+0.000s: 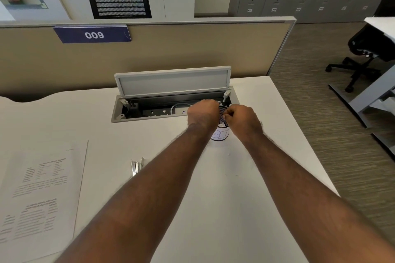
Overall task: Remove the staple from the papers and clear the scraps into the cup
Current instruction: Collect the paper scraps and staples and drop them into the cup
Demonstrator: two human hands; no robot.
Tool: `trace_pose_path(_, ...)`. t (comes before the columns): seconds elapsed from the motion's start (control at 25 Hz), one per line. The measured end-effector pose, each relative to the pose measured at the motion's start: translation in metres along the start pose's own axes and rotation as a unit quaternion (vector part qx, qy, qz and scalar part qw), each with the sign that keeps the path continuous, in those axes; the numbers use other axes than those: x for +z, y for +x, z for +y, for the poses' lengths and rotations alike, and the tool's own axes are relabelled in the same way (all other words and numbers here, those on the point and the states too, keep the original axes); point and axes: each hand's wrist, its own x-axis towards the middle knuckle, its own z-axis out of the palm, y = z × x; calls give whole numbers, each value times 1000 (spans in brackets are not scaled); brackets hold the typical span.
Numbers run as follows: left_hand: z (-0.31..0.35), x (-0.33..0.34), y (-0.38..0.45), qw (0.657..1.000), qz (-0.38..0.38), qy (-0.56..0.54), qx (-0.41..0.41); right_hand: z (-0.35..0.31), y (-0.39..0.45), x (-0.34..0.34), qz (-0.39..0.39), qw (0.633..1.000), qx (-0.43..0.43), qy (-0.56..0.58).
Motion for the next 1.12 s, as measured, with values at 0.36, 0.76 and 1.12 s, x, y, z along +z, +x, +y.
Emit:
trace_pose_path(0.36, -31, 60, -82, 989, 15, -148, -17, 84, -56, 35, -218, 976, 16, -14)
trace_pose_path(0.76, -16, 99, -128, 984, -130, -60, 104, 91, -66, 59, -151, 967, -70, -193)
trace_pose_path(1.12, -6, 93, -121, 973, -100, 90, 189, 95, -82, 61, -107, 965, -33, -239)
